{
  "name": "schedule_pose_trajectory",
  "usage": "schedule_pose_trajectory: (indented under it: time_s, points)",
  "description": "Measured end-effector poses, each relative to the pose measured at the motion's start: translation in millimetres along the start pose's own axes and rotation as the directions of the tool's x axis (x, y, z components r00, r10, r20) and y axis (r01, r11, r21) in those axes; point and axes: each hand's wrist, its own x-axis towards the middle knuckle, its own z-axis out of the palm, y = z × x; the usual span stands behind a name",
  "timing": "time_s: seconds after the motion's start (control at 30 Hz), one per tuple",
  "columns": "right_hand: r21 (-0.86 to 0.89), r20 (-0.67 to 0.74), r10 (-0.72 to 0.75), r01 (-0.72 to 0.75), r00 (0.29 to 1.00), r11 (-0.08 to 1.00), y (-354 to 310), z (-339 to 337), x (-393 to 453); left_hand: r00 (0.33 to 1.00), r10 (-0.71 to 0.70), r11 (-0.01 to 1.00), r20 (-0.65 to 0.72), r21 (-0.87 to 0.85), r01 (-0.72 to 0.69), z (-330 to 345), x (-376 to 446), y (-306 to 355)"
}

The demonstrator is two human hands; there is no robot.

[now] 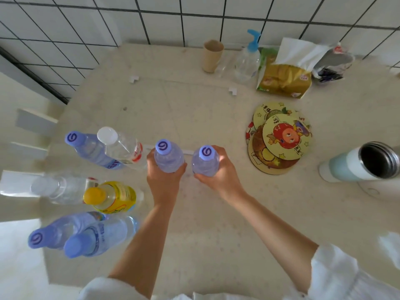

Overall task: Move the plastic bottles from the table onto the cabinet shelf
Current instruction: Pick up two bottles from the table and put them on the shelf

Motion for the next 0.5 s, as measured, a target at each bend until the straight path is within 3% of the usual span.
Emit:
schedule_pose_trajectory:
  time_s: [0.3, 0.5]
  points:
    - [0.039, -0.068, 0.015, -0.012, 0.998, 0.999, -7.8, -9.8, -23.4, 0.997, -0.048, 0.999, 0.065, -0.009, 0.048, -11.1, -13.6, 8.4]
    - [0.037, -0.214, 0.012, -0.004, 0.977, 0.999, -8.8, -10.4, -66.0, 0.983, -0.010, 0.994, 0.183, -0.105, 0.030, -30.1, -36.7, 5.0]
